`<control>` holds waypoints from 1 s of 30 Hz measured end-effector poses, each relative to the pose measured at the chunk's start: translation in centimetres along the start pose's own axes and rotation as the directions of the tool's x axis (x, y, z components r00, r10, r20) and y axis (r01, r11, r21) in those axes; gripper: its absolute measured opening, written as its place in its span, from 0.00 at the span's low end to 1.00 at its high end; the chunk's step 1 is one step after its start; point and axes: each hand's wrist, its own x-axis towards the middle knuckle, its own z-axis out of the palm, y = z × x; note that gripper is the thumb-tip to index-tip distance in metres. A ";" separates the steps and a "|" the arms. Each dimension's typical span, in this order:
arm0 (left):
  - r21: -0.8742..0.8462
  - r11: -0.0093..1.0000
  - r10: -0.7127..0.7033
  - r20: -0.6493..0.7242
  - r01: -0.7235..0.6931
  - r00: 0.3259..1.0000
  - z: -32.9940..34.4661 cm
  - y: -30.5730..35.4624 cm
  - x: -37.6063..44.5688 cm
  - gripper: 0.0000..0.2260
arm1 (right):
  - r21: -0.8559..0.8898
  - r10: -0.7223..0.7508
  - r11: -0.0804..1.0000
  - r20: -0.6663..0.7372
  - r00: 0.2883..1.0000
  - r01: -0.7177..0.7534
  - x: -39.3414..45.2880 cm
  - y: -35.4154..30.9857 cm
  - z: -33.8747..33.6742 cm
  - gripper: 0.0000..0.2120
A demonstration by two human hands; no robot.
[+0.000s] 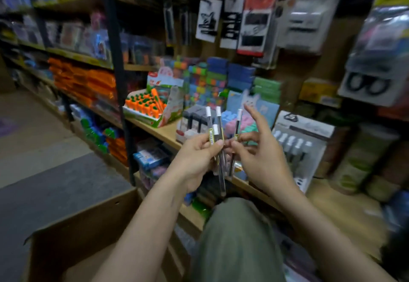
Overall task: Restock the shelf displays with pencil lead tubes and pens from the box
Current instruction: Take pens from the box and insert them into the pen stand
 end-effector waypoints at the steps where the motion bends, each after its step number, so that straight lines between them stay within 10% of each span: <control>1: 0.019 1.000 -0.002 0.025 0.002 1.000 1.4 -0.1 0.3 0.08 | 0.027 0.024 0.999 0.008 1.000 -0.025 -0.1 0.2 -1.7 0.35; 12: -0.019 0.996 -0.084 0.021 0.085 0.996 9.6 -4.8 2.7 0.06 | -0.289 -0.138 0.956 -0.280 0.950 0.054 -1.0 5.8 -13.5 0.31; 30: 0.030 0.972 -0.232 -0.033 0.233 0.972 8.5 -9.9 2.9 0.11 | -0.442 -0.203 0.894 -0.259 0.944 0.071 -1.6 10.9 -10.8 0.18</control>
